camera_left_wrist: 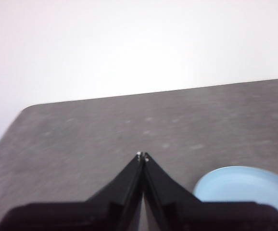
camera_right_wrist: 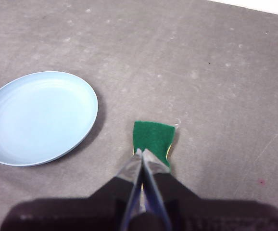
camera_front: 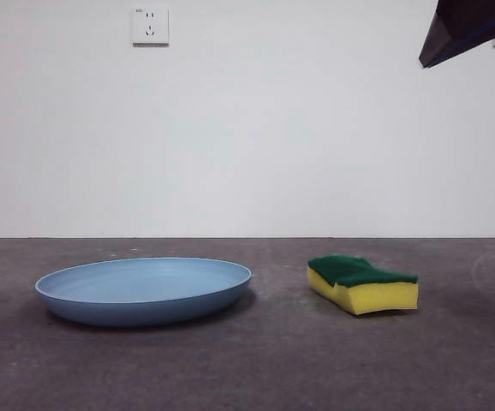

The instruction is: Pick up the plate,pick up the cloth,clean the plate with the cloth

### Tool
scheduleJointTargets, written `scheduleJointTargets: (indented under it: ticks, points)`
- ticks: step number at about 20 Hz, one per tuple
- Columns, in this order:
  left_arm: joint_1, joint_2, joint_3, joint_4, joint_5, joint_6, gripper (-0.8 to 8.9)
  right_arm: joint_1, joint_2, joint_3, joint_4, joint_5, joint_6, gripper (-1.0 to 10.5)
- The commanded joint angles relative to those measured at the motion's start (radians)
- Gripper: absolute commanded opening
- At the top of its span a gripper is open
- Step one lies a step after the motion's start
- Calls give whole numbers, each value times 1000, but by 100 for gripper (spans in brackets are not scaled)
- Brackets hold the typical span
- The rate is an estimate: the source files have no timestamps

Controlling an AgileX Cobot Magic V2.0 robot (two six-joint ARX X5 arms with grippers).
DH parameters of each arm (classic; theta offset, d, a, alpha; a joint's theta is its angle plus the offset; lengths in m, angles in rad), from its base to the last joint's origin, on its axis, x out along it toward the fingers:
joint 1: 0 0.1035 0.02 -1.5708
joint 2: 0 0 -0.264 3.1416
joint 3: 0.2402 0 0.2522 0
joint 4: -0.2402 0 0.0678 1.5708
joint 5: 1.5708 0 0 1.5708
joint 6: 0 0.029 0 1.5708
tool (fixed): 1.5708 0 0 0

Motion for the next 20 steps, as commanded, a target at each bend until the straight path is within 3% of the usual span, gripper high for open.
scheduleJointTargets:
  ticks: [1,8,15,20]
  points:
    - [58,-53,-81,47,1,19,0,0,-1,-9,6,5,10,1]
    - [210,-204,-375,285,249,28,0,0,-1,-9,6,5,10,1]
    - [248,-242,-525,299,253,-42,-1,0,-1,-9,6,5,10,1]
    - [264,-240,-524,234,229,-45,-1,0,-3,-9,6,5,10,1]
